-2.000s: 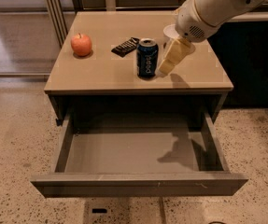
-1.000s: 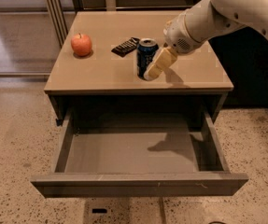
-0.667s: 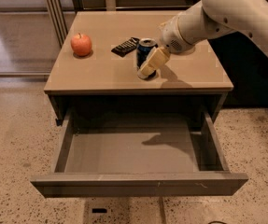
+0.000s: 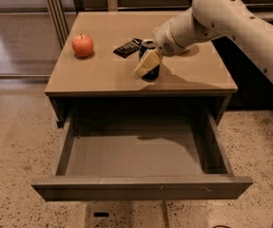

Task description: Place pepsi can into top drawer

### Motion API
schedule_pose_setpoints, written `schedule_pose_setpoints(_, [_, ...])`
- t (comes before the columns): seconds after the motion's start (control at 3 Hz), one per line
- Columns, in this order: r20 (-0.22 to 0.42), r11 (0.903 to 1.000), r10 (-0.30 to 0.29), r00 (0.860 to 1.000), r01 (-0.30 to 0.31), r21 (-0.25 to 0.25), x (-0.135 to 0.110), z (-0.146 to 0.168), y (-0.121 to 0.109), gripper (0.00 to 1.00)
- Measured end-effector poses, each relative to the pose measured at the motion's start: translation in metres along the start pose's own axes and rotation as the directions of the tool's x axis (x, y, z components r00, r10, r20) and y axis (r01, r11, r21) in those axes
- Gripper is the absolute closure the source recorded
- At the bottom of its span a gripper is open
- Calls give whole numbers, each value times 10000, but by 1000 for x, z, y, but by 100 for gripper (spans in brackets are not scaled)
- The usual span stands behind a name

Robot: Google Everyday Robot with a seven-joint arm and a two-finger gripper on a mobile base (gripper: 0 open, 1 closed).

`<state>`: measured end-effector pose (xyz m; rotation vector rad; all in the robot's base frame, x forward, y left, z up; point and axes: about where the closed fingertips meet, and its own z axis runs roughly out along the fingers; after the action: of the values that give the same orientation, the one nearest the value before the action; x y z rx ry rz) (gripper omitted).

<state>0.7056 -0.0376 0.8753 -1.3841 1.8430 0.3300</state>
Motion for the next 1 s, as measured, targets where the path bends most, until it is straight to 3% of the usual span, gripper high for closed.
schedule_pose_setpoints(0.33, [1,10000,1,10000,-1,-1,0,0,0,19])
schedule_pose_setpoints(1.0, [1,10000,1,10000,-1,-3,0,0,0,66])
